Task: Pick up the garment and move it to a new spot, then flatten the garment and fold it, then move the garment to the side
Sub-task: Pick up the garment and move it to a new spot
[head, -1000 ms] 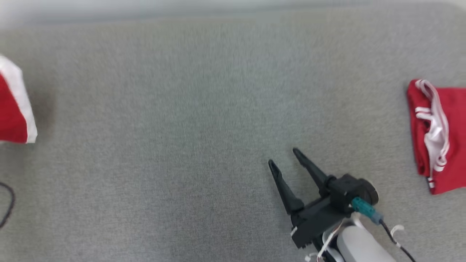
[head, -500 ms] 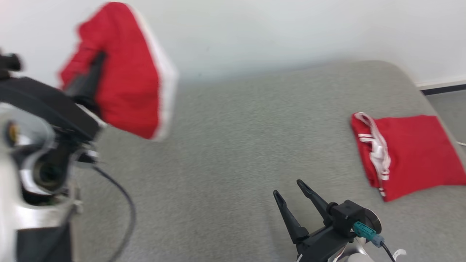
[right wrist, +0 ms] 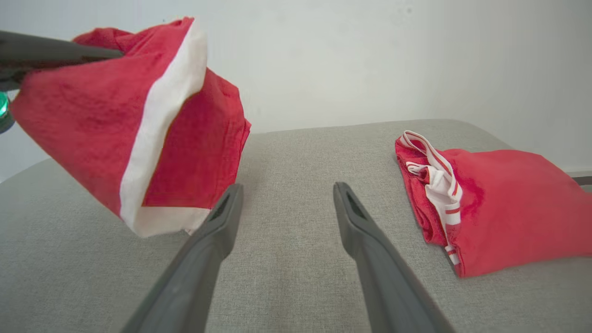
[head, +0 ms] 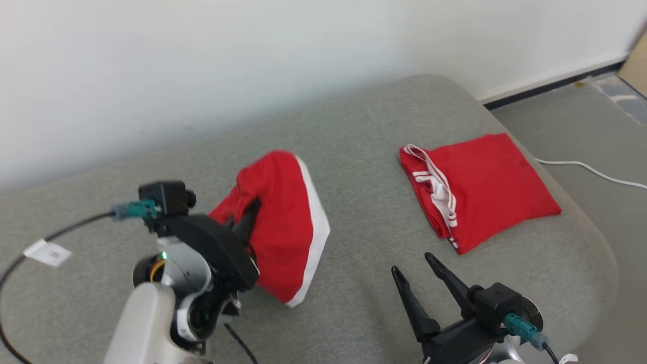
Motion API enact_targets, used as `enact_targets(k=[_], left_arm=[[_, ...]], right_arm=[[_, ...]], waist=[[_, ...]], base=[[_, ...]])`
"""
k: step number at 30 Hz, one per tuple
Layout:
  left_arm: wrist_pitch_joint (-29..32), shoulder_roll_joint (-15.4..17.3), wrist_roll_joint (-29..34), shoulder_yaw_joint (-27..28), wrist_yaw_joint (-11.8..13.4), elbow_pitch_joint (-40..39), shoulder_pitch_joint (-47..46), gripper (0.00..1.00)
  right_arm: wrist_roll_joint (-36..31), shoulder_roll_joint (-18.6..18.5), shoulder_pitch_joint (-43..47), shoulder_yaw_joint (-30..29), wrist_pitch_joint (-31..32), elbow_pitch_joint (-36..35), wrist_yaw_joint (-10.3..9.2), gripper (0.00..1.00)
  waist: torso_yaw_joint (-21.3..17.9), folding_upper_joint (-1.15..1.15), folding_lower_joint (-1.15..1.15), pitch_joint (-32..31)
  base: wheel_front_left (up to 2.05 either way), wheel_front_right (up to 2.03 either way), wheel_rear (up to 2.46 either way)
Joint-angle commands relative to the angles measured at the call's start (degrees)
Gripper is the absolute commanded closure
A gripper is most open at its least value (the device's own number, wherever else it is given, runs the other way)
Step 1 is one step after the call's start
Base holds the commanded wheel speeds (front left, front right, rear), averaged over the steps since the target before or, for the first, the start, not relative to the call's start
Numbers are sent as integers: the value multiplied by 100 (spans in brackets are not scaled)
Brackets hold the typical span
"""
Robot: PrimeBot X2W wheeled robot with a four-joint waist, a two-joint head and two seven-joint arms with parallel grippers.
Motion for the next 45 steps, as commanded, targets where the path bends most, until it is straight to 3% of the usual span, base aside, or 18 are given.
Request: enact_targets(k=[1, 9, 10, 11, 21, 29, 45], left_arm=[[-308, -5, 141, -112, 9, 431, 158, 100], [-1229, -10, 786, -583, 111, 1672, 112, 100], [-1346, -7, 865, -652, 95, 1792, 77, 56], [-1453, -8, 938, -708, 61, 1904, 43, 0], [-2999, 17, 1023, -755, -194, 1886, 147, 0], [-4167, 252, 1202, -507, -29, 1385, 810, 0], [-4474, 515, 1989, 193, 292, 183, 2846, 0]], right_arm=[[-50, 23, 84, -30, 10, -46, -14, 0], [-97, 83, 115, -136, 40, -136, -14, 0], [-100, 87, 114, -145, 31, -142, -14, 0], [-104, 83, 118, -165, 31, -143, -14, 0], [-181, 23, 307, -554, 94, -237, -14, 0], [-259, -7, 530, -990, 172, -377, -14, 0], [-342, 127, 1180, -1542, 175, -399, -14, 0]], waist=[[-289, 0, 0, 165], [-172, 0, 0, 245], [-134, 0, 0, 242], [-82, 0, 0, 236], [579, 0, 0, 2], [1114, 0, 0, -210], [1780, 0, 0, -587]], base=[[0, 0, 0], [0, 0, 0], [0, 0, 0], [0, 0, 0], [0, 0, 0], [0, 0, 0], [0, 0, 0]])
